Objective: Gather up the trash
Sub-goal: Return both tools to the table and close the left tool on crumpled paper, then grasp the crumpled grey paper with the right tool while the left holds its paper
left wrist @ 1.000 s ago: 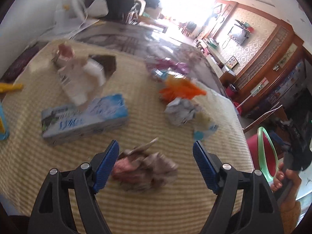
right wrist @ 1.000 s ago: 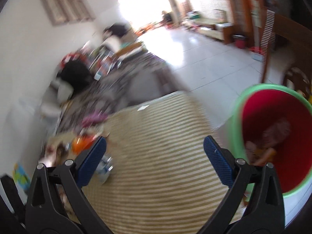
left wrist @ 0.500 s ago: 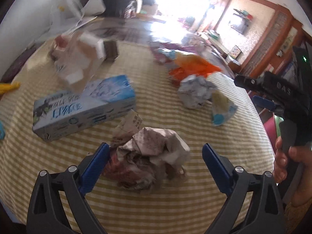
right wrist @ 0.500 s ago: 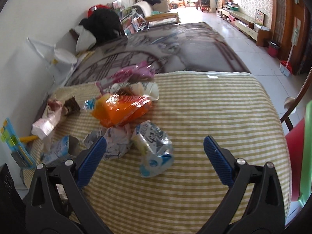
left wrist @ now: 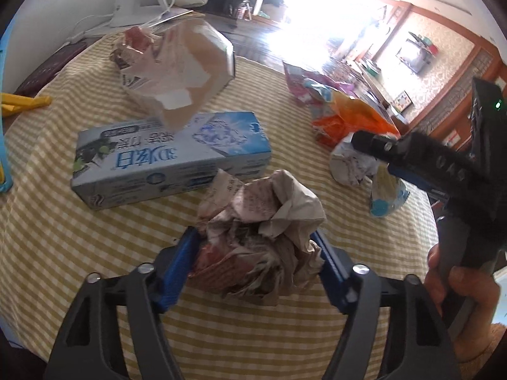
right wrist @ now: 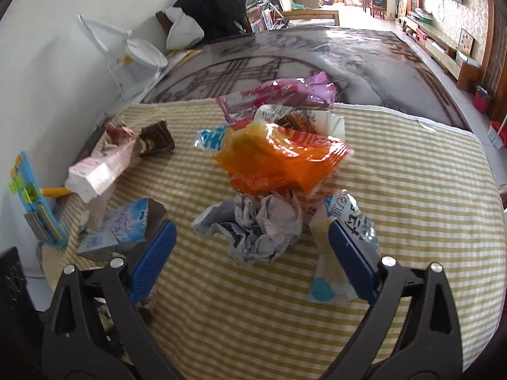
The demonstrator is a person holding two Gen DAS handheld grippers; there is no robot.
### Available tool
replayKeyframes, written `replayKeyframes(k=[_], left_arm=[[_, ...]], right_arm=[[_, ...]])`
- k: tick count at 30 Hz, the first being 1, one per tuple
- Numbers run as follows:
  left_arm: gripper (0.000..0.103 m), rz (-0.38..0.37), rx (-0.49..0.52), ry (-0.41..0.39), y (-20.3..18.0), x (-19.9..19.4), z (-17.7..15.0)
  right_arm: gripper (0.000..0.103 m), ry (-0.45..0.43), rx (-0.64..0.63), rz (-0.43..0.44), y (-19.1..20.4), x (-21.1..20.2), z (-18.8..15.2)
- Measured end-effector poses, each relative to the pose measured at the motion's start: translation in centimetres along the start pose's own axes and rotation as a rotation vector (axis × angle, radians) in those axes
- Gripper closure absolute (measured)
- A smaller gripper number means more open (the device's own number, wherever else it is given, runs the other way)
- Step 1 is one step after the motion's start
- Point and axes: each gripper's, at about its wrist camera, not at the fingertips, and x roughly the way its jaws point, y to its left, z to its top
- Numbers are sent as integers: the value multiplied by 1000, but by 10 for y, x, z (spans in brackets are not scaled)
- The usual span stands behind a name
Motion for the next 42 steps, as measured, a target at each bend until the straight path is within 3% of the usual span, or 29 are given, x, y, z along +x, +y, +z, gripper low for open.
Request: replayKeyframes(k=[3,5,6,9,14,17,20,21,22,24,26,28,30,33,42], left_arm=[[47,-3,-11,-17,2,-4,0],[49,-6,-15,-27,4,-7,0],[49,-7,-14,-28,3,-7,0],[46,-6,-15,-34,3,-8,0],[30,-12,-36,-52,4,-10,2],[30,-14,-39,-45,4,-7,2],[29,-10,-35,-38,3,-4,2],[29,-8,-35,-35,3,-3,2],[31,-7,-34,-32,3,-3,1],[32,-6,-32,-28,3,-2,1],[42,2,-24,-34,3,-2,1],[47,1,-25,-46,4,-4,2],[52,-9,-31,-61,7,-6,3],[55,-27,-33,-84,6,-10,4],[56,-67,1,-129,-3,-17,5]], right_arm=[[28,3,-31,-53,2,2,-1],[48,1,-36,-44,3,1,-2],[63,10,-30,-19,2,0,-2],[71,2,-44,-37,2,-5,-2],[72,14,-20,9,-3,-11,-3],[71,29,10,28,-8,-7,-3],[41,34,69,64,-15,-2,-3],[25,28,79,59,-17,-1,-2],[22,17,81,50,-17,-1,-2],[22,21,79,43,-17,2,-1],[24,35,71,33,-15,6,-2],[49,30,49,-1,-13,5,-3],[59,14,46,4,-13,-1,-2],[65,-19,47,10,-14,-12,-1],[65,-128,36,28,-14,-52,0]])
